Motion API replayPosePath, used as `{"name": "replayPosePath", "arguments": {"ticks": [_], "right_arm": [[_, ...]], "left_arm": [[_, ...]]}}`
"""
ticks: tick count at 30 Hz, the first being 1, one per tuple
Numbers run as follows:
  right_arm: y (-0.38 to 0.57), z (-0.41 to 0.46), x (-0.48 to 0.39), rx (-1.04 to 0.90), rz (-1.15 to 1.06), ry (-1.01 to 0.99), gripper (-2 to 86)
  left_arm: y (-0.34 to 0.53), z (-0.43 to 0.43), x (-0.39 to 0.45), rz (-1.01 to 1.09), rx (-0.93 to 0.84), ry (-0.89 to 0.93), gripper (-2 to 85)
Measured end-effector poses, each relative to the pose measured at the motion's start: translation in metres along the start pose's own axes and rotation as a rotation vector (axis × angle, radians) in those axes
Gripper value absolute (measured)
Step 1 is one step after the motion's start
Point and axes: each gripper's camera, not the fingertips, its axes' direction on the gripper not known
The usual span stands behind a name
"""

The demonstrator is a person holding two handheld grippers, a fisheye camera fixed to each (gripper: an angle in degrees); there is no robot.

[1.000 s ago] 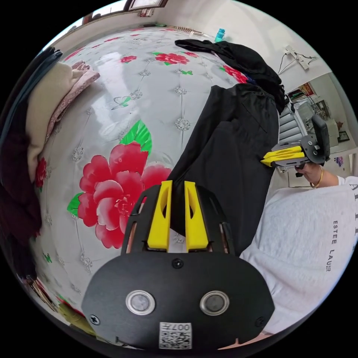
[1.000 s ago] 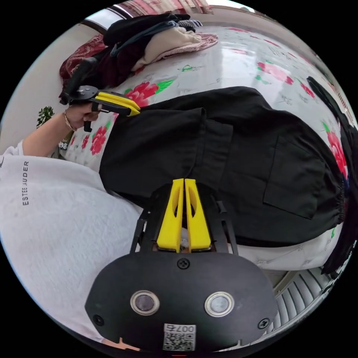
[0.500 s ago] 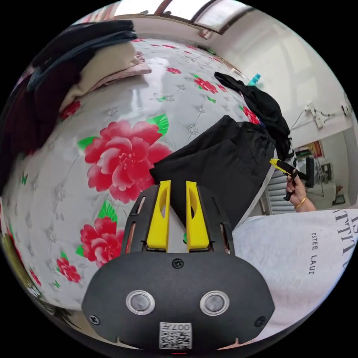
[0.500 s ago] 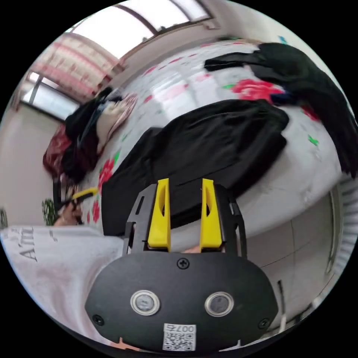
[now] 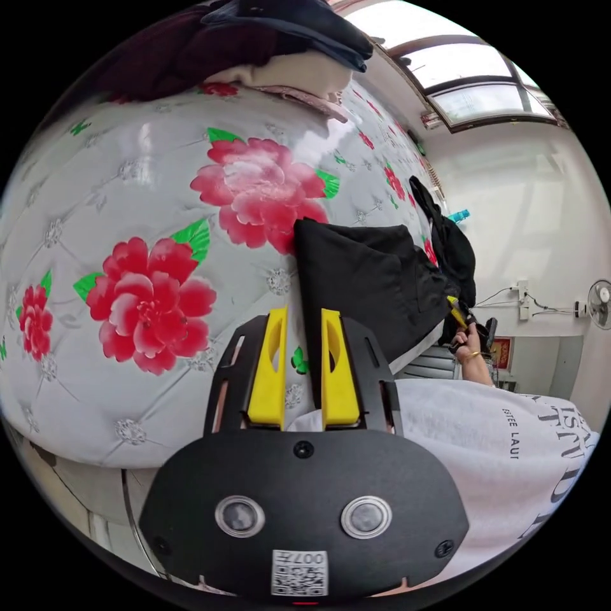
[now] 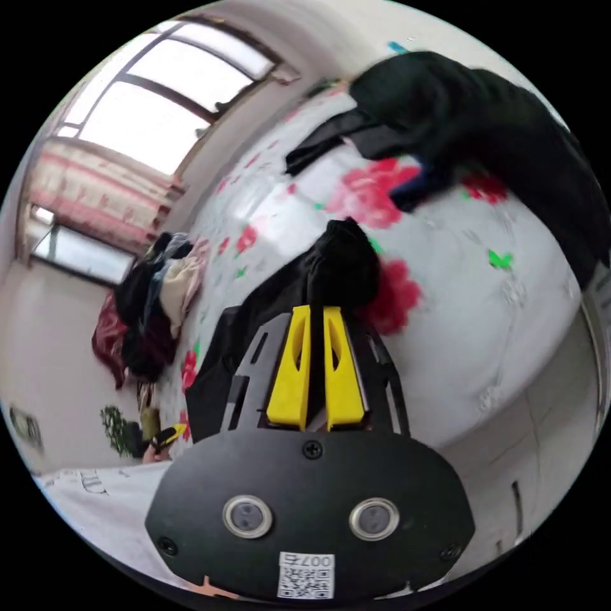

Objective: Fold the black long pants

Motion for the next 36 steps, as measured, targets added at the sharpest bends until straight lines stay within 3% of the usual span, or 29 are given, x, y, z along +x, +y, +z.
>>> {"name": "replayPosePath", "arguments": {"ticks": [1,6,9,12,16,20,24,27,32,34,36], "right_arm": [[-0.003,0.000,-0.019,-0.003,-0.068,-0.031,1.3],[0.038,0.035,-0.234,-0.235,-0.865,-0.144,0.3],[0.103,0.086,-0.305,-0.419,-1.125,-0.285,0.8],[0.170,0.161,-0.334,-0.630,-1.209,-0.355,2.5],[0.208,0.234,-0.332,-0.860,-1.130,-0.351,5.2],[0.155,0.209,-0.298,-0.720,-0.958,-0.389,7.1],[0.083,0.184,-0.196,-0.559,-0.554,-0.344,8.6],[0.068,0.190,-0.119,-0.553,-0.291,-0.327,9.5],[0.081,0.231,-0.066,-0.654,-0.126,-0.368,9.1],[0.086,0.252,-0.063,-0.697,-0.098,-0.432,8.2],[0.083,0.268,-0.060,-0.694,-0.060,-0.438,6.3]], "left_arm": [[0.002,-0.003,-0.006,-0.009,0.000,0.004,8.6],[0.010,-0.020,-0.031,-0.049,0.026,0.049,9.1],[0.015,-0.032,-0.051,-0.090,0.060,0.106,9.4],[0.020,-0.041,-0.072,-0.129,0.064,0.180,9.5],[0.030,-0.058,-0.094,-0.142,0.073,0.190,10.0],[0.041,-0.076,-0.113,-0.118,0.079,0.218,11.4],[0.037,-0.076,-0.116,-0.058,0.056,0.278,14.0],[0.023,-0.062,-0.108,0.000,-0.012,0.325,17.8],[0.000,-0.056,-0.081,0.127,-0.079,0.273,19.2],[-0.010,-0.046,-0.077,0.122,-0.140,0.290,17.5],[-0.018,-0.038,-0.082,0.076,-0.184,0.258,10.0]]}}
